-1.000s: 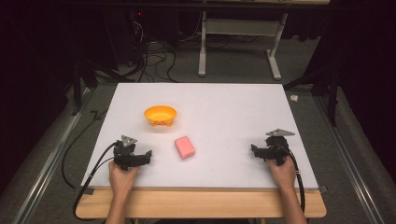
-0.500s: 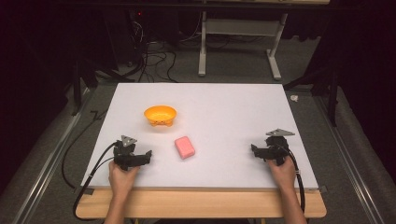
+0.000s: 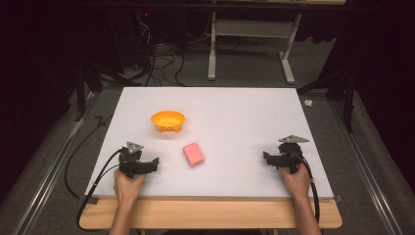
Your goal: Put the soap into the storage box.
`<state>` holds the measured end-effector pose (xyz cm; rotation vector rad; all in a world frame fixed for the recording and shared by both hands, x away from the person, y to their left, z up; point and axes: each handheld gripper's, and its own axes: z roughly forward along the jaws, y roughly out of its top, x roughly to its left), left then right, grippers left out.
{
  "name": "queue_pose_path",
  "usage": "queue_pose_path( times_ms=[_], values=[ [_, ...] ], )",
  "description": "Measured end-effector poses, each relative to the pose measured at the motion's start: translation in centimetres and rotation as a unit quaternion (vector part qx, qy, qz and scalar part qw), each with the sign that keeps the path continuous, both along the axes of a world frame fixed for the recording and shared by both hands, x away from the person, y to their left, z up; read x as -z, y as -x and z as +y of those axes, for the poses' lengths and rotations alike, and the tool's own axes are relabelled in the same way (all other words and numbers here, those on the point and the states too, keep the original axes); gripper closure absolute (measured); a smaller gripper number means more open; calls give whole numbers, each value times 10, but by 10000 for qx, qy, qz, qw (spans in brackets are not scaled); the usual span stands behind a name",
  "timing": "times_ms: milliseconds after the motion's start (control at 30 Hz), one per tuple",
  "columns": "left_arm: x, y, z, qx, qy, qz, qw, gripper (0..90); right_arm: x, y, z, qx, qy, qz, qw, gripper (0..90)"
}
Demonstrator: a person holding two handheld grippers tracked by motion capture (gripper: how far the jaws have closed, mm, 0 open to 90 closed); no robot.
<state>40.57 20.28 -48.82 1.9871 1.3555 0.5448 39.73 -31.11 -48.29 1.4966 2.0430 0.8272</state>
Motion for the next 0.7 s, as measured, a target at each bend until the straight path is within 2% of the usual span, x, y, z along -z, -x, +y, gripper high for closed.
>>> queue_pose_path(
  times_ms=[200,500,700],
  values=[
    [-1,0,0,-75,23,-32,10000,128,0,0,0,-5,4,-4,10000,160],
    [-11,6,-1,130,66,-182,9997,120,0,0,0,3,-1,1,10000,160],
    [-22,12,-11,363,110,-341,9987,114,0,0,0,3,-1,1,10000,160]
  ],
)
